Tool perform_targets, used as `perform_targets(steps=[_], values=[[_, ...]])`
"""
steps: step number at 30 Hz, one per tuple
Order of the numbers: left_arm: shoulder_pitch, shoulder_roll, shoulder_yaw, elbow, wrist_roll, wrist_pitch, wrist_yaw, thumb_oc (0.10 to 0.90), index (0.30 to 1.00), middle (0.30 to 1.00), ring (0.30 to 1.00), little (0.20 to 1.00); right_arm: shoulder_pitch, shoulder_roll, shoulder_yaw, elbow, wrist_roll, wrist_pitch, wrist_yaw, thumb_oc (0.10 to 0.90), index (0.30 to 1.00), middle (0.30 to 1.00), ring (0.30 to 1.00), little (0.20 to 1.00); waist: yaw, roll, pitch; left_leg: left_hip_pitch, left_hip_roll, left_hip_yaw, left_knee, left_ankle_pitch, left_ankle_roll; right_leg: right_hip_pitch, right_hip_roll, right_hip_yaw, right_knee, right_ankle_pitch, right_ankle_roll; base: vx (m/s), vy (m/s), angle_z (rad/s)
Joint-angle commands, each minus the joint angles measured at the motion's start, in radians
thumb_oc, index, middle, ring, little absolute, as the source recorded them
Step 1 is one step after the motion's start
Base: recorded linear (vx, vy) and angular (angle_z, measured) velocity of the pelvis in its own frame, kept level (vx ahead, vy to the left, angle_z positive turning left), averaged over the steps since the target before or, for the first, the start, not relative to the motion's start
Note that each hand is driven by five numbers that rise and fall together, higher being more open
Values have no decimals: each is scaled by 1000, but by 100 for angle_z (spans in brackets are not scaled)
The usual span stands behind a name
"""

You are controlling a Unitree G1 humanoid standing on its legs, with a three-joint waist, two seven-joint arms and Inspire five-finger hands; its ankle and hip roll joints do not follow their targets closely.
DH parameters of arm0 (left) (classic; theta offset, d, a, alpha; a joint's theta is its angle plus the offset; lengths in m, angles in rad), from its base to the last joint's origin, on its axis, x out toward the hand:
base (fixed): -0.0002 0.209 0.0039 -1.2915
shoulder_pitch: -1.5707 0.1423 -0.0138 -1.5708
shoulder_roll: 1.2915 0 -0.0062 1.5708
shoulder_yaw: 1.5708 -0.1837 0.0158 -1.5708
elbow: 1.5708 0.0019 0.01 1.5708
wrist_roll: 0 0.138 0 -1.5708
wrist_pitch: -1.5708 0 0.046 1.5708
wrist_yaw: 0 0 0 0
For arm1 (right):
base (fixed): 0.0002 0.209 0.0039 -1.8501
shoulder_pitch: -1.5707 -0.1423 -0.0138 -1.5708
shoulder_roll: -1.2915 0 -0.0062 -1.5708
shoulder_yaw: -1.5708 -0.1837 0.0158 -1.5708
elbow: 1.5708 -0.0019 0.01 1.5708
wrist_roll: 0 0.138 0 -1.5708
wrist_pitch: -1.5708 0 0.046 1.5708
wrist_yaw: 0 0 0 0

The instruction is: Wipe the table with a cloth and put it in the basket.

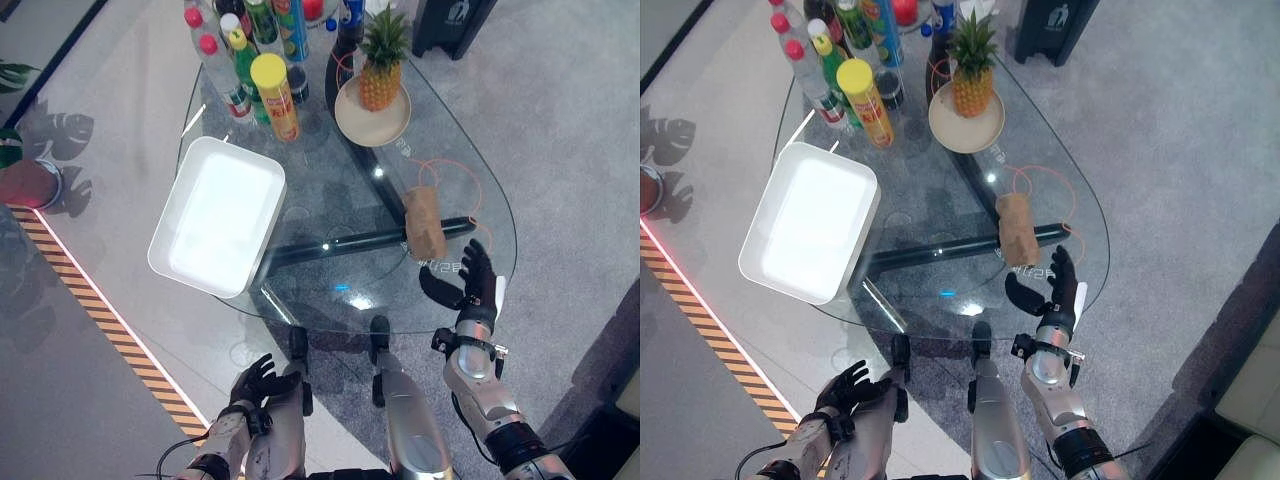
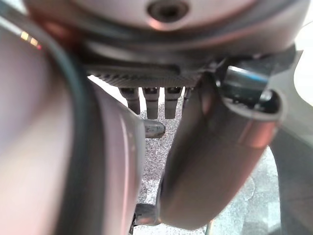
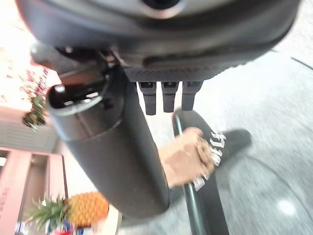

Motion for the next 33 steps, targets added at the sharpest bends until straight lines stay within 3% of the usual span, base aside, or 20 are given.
perform_targets(steps=[1,7,18,25,33], values=[[57,-22,-1,20,-15,1,-19,800,900,900,900,900,-28,-71,-54,-211,-113,-67,-115,800,900,900,900,900,-26,-21,4,-78,-91,57,141,-76,56,-62,47,16,107,-43,-30,35,25,0],[53,-22,-18,-15,-7,28,-8,800,900,900,900,900,-82,-97,-64,-275,-169,-14,-187,800,900,900,900,900,-23,-13,4,-171,-96,61,182,-76,57,-157,40,9,142,-37,-29,17,11,-1],[50,-12,-42,-115,-82,22,-6,800,900,900,900,900,-165,-95,-31,-283,-166,71,-193,800,900,900,900,900,-16,1,4,-332,-104,58,256,-81,57,-318,32,3,205,-31,-29,18,18,3],[51,-6,-55,-176,-82,-20,39,800,900,900,900,900,-210,-95,-12,-294,-170,86,-218,800,900,900,900,900,-7,10,4,-433,-110,54,281,-71,56,-417,36,-3,230,-19,-30,5,-3,5],[25,1,-68,-223,-111,5,76,800,900,900,900,900,-270,-98,6,-275,-173,100,-241,800,900,900,900,900,-1,24,4,-506,-106,49,300,-62,53,-499,35,-2,247,-6,-29,0,0,0]])
